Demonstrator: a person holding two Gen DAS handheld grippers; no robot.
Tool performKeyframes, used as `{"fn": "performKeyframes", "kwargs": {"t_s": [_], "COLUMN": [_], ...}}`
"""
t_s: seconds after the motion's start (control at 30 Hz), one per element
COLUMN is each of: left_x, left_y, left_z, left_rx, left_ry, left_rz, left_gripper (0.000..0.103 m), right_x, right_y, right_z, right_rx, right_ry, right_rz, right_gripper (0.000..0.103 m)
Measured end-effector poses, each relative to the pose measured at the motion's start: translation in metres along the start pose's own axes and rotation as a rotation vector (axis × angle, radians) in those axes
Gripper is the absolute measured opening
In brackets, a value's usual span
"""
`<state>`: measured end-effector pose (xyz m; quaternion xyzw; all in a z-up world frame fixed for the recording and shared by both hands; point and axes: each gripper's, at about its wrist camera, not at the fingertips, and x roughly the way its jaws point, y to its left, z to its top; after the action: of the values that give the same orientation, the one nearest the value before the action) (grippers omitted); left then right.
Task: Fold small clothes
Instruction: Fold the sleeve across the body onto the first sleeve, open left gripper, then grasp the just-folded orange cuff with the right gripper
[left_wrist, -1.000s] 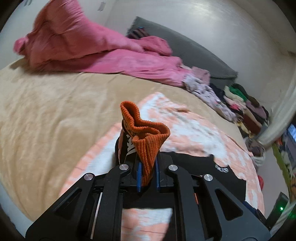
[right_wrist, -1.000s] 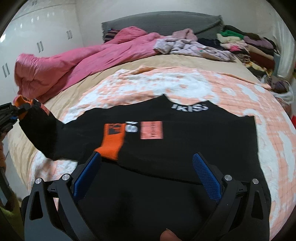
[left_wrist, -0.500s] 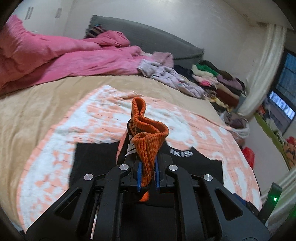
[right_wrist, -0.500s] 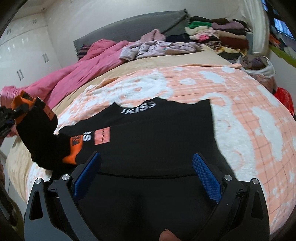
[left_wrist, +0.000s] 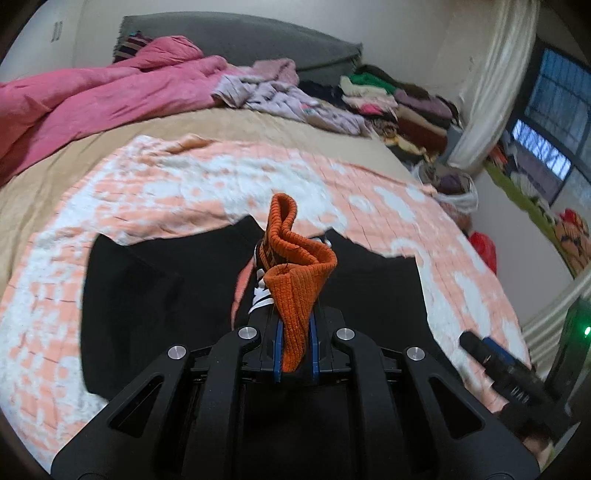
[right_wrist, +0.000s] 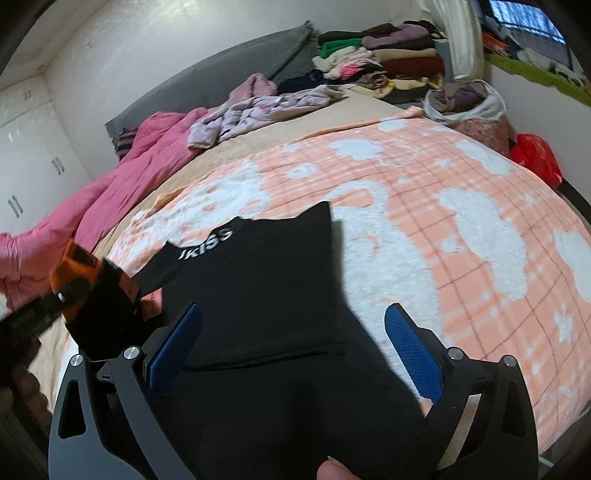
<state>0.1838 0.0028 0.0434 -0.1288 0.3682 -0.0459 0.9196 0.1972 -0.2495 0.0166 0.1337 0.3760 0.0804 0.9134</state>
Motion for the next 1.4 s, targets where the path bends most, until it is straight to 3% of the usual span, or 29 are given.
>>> {"fn": "performKeyframes", "kwargs": {"t_s": [0.17,0.23,0.27,0.33,0.4,0.47,0.63,0.93,0.97,1.03,1.1,1.23,1.27,1.33,1.4], "left_x": [0.018,0.025,0.027,0.029,0.025,0.017,-0.002,-0.024,-0.027,-0.032,-0.039,-0.051,-0.054,-0.057,-0.061], "left_y": [-0.012,-0.016,-0.018,-0.022,-0.026,-0.027,-0.008,0.067,0.075,0.088,0.101,0.123,0.129,0.136,0.142], "left_z": [-0.010,-0.014,-0.015,-0.019,-0.022,-0.023,-0.018,-0.010,-0.010,-0.011,-0.012,-0.014,-0.014,-0.014,-0.014], "left_rx": [0.034,0.049,0.054,0.060,0.062,0.068,0.037,-0.059,-0.075,-0.099,-0.121,-0.164,-0.175,-0.193,-0.208], "left_ry": [0.049,0.075,0.086,0.106,0.112,0.095,0.039,-0.028,-0.029,-0.031,-0.038,-0.057,-0.062,-0.066,-0.074], "left_rz": [-0.014,-0.041,-0.051,-0.084,-0.127,-0.141,-0.092,0.161,0.171,0.201,0.233,0.253,0.259,0.260,0.267], "left_gripper": [0.005,0.011,0.016,0.038,0.050,0.051,0.054,0.058,0.058,0.058,0.058,0.058,0.058,0.058,0.058], "right_x": [0.000,0.001,0.002,0.003,0.003,0.004,0.013,0.050,0.056,0.073,0.088,0.110,0.111,0.109,0.105], "right_y": [-0.017,-0.021,-0.023,-0.025,-0.026,-0.026,-0.015,0.054,0.062,0.077,0.084,0.095,0.100,0.107,0.119], "right_z": [0.002,0.002,0.002,0.002,0.002,0.001,-0.003,-0.013,-0.014,-0.017,-0.020,-0.031,-0.032,-0.032,-0.032], "right_rx": [0.038,0.047,0.050,0.056,0.061,0.061,0.030,-0.155,-0.173,-0.210,-0.228,-0.233,-0.251,-0.264,-0.315], "right_ry": [-0.004,-0.005,-0.004,-0.004,-0.004,0.000,0.026,0.124,0.138,0.181,0.213,0.251,0.242,0.241,0.229], "right_rz": [-0.012,-0.018,-0.018,-0.024,-0.026,-0.027,-0.013,0.089,0.102,0.109,0.091,0.093,0.093,0.134,0.152], "right_gripper": [0.099,0.099,0.099,0.098,0.099,0.099,0.098,0.097,0.094,0.078,0.075,0.058,0.051,0.021,0.008]}}
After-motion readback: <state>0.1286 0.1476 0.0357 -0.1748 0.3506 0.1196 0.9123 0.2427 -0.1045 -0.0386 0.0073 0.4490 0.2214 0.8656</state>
